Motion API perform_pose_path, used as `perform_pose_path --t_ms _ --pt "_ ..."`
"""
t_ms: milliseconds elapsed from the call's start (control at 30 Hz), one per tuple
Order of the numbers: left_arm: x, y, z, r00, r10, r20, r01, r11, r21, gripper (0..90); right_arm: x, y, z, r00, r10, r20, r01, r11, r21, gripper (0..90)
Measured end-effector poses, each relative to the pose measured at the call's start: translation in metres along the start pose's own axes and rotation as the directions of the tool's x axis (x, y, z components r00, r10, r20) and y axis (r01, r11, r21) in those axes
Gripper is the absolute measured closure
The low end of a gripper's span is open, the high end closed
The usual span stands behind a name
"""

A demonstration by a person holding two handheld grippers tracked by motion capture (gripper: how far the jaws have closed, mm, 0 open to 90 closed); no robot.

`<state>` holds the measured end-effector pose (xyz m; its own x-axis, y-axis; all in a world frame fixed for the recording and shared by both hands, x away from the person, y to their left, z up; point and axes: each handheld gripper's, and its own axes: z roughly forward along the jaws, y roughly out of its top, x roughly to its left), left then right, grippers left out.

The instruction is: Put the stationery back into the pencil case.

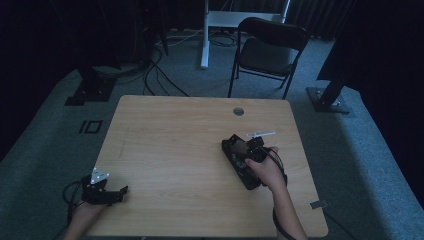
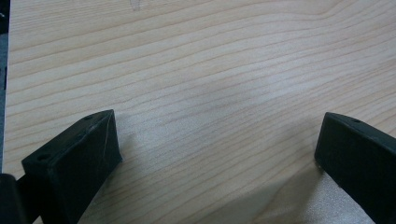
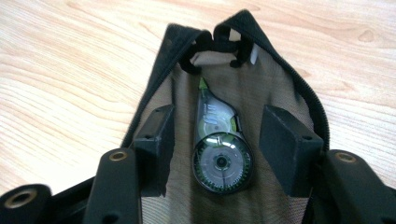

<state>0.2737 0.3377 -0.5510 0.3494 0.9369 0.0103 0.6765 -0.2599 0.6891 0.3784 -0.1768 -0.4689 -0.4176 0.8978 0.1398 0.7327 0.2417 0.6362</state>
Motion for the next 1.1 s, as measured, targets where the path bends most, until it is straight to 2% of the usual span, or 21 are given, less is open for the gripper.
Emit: perform_pose_path --t_ms 200,567,833,1033,1100 --pt "0.0 0.0 0.0 1.0 0.001 0.0 -0.001 1.0 0.0 0.0 -0.001 -0.001 -0.007 0.9999 -0.014 -0.009 0.014 1.0 -0.023 43.9" --pt "0.0 0.0 0.0 1.0 0.001 0.0 -0.001 1.0 0.0 0.0 -0.008 0.0 -0.029 0.9998 0.001 -0.02 -0.003 0.996 -0.085 42.4" --pt "0.0 0.0 0.0 1.0 0.0 0.0 0.0 1.0 0.0 0.0 -0.02 -0.001 -0.041 0.9999 0.011 0.007 -0.01 0.991 -0.133 40.2" --pt "0.0 0.0 0.0 1.0 0.0 0.0 0.0 1.0 0.0 0.0 -0.027 -0.003 -0.043 0.9996 0.016 0.022 -0.012 0.989 -0.147 38.1" --pt "0.0 0.0 0.0 1.0 0.0 0.0 0.0 1.0 0.0 0.0 -0.032 -0.006 -0.045 0.999 0.024 0.037 -0.017 0.985 -0.169 38.0"
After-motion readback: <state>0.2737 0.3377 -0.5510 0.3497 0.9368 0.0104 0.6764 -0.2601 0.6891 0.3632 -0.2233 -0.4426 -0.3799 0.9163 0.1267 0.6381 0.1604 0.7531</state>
